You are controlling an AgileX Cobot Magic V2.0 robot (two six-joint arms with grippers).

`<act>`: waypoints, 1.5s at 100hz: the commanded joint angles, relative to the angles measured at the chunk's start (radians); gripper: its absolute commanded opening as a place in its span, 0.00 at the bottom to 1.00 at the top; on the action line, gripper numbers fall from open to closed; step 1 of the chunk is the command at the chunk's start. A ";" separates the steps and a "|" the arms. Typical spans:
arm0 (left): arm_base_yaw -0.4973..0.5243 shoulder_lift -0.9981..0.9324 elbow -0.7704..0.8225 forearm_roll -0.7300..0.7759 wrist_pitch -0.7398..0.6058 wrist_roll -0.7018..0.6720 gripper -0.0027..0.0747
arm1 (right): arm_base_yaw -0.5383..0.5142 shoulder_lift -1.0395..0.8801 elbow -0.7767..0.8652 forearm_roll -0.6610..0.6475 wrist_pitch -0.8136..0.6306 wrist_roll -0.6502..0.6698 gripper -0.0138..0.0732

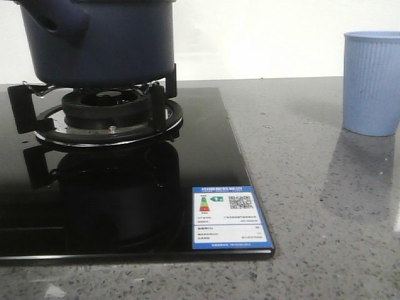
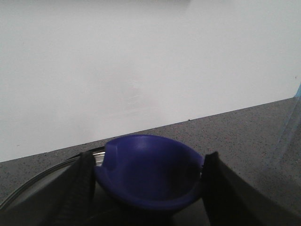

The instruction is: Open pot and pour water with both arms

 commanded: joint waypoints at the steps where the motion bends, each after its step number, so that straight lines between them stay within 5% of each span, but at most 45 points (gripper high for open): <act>1: 0.000 -0.031 -0.040 0.001 -0.119 -0.002 0.52 | -0.007 -0.001 -0.026 0.011 -0.049 0.000 0.78; 68: 0.000 -0.014 -0.040 0.001 -0.080 -0.002 0.53 | -0.007 -0.001 -0.026 0.011 -0.044 0.000 0.78; 92: 0.000 -0.005 -0.040 0.001 -0.067 -0.002 0.79 | -0.007 -0.001 -0.026 0.011 -0.038 0.000 0.78; 150: 0.000 -0.161 -0.040 0.008 -0.118 0.005 0.78 | -0.007 -0.001 -0.026 0.011 -0.032 0.000 0.78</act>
